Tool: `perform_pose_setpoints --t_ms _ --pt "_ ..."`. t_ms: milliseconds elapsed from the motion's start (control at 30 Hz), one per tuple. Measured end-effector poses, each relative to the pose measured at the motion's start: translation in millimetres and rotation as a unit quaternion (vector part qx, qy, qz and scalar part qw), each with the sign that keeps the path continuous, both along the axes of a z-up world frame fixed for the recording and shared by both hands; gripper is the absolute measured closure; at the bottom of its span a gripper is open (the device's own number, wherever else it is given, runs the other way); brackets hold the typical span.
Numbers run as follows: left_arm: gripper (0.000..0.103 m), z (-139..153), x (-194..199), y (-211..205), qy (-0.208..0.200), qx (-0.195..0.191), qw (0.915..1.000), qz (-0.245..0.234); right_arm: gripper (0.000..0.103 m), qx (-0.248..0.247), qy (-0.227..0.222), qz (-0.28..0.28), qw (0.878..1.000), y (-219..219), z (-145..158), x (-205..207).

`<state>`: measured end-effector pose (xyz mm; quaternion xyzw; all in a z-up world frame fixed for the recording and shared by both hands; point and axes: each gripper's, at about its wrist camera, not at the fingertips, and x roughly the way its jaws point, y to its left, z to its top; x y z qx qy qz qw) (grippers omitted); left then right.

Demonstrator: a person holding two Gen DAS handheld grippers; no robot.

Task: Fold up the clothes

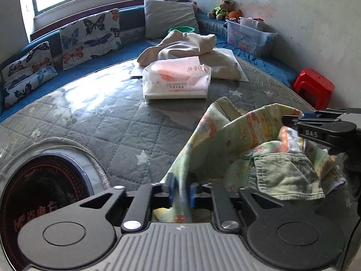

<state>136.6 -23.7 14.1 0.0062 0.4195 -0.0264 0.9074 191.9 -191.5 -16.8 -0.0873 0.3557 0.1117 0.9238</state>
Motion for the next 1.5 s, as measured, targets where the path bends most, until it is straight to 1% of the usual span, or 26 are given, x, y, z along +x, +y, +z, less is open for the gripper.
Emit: perform_pose_setpoints --t_ms 33,67,167,467,600,700,800,900,1000,1200,1300,1367,1500 --pt "0.096 0.5 -0.5 2.2 0.0 -0.003 1.0 0.001 0.093 -0.004 -0.004 -0.002 1.0 -0.2 1.2 -2.0" --pt "0.098 1.4 -1.1 4.2 -0.001 -0.005 1.0 0.002 0.094 -0.009 -0.008 -0.003 1.0 -0.4 3.1 -4.2" --pt "0.1 6.4 -5.2 8.0 -0.007 -0.006 0.9999 0.005 0.095 -0.012 -0.026 -0.008 1.0 -3.2 12.5 -13.8" --pt "0.101 24.1 -22.4 14.2 -0.029 -0.013 0.9995 0.005 0.096 -0.022 -0.098 -0.003 0.995 -13.8 58.0 -60.5" --pt "0.101 34.1 -31.0 18.0 -0.042 -0.016 0.9989 0.01 0.096 -0.011 -0.122 0.002 0.992 -16.9 78.2 -78.2" --pt "0.101 46.8 -39.7 27.6 -0.057 -0.029 0.9978 0.018 0.096 0.012 -0.137 0.003 0.991 -22.1 96.9 -94.3" --pt "0.101 59.7 -53.6 37.3 -0.072 -0.037 0.9966 0.016 0.096 0.018 -0.146 0.019 0.989 -24.6 110.7 -115.5" --pt "0.101 68.3 -73.0 45.6 -0.08 -0.04 0.996 0.005 0.096 0.016 -0.147 0.039 0.988 -27.8 119.1 -141.2" --pt "0.101 70.6 -94.4 50.3 -0.079 -0.042 0.9959 -0.011 0.096 0.006 -0.139 0.056 0.989 -29.0 123.1 -167.0" --pt "0.101 67.3 -140.7 56.8 -0.067 -0.047 0.9956 -0.046 0.096 0.001 -0.104 0.101 0.989 -35.3 126.5 -213.2" --pt "0.101 61.7 -159.1 57.7 -0.054 -0.049 0.9954 -0.062 0.096 -0.008 -0.091 0.113 0.989 -33.2 125.3 -229.6" --pt "0.101 54.3 -168.6 56.7 -0.042 -0.042 0.9958 -0.069 0.095 -0.008 -0.081 0.125 0.989 -29.4 122.9 -236.4" --pt "0.101 37.7 -183.7 58.9 -0.018 -0.038 0.9968 -0.068 0.093 -0.001 -0.064 0.171 0.983 -5.4 112.8 -243.3"
